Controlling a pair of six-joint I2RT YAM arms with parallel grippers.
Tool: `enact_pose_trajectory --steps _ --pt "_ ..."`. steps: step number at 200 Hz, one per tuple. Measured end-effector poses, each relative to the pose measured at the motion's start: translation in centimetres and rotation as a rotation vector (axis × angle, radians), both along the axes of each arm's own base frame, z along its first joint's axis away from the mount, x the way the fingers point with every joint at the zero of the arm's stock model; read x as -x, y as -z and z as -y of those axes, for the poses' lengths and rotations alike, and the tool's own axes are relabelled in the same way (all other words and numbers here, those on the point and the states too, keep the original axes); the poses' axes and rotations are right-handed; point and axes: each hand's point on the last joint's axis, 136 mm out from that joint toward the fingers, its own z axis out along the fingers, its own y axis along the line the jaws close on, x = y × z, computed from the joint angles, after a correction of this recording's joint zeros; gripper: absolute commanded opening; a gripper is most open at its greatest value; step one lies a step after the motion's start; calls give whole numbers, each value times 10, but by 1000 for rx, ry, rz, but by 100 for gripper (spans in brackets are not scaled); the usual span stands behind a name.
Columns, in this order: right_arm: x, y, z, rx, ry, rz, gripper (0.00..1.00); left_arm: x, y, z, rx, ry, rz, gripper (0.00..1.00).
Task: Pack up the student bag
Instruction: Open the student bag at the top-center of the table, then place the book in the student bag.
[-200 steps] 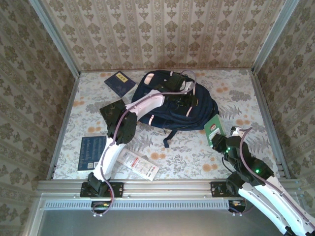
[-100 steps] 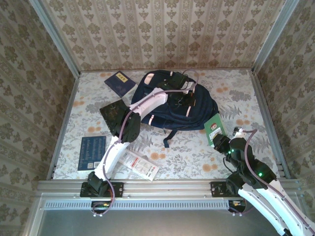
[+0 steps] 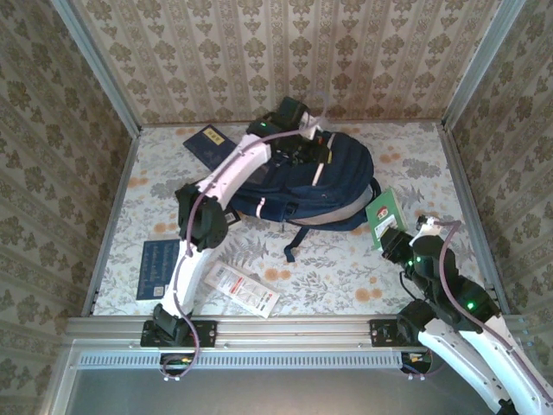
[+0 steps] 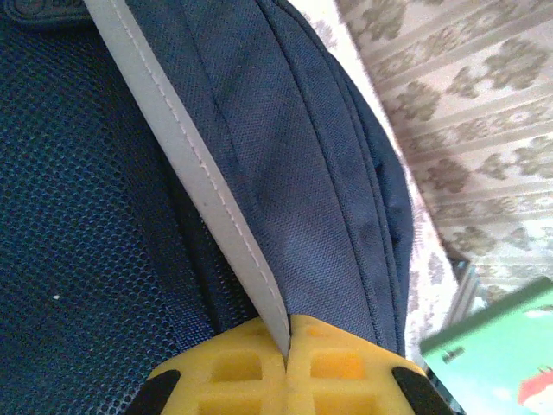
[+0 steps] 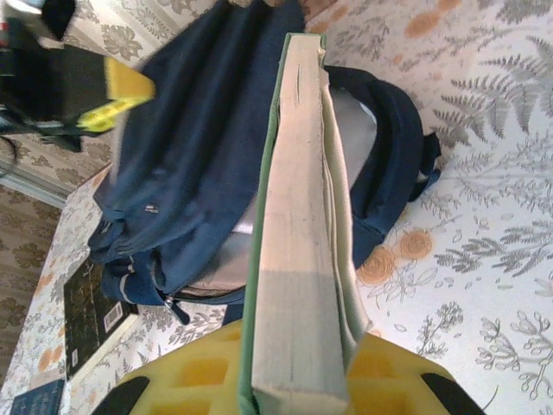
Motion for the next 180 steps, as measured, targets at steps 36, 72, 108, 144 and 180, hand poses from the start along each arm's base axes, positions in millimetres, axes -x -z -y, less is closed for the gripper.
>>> enact_pose_trajectory --steps 36,72,108,144,180 --pt "-15 -22 2 43 15 9 0 3 -54 -31 67 0 45 0" --pt "-46 -33 -10 -11 -17 -4 0 9 -76 -43 125 30 45 0" --pt "-93 -18 -37 -219 -124 -90 0 19 -76 -49 166 73 -1 0" --pt "-136 6 -67 -391 -233 -189 0 26 -89 -51 209 95 -6 0" --pt "-178 25 -99 -516 -311 -246 0 27 -100 -52 252 102 -5 0"
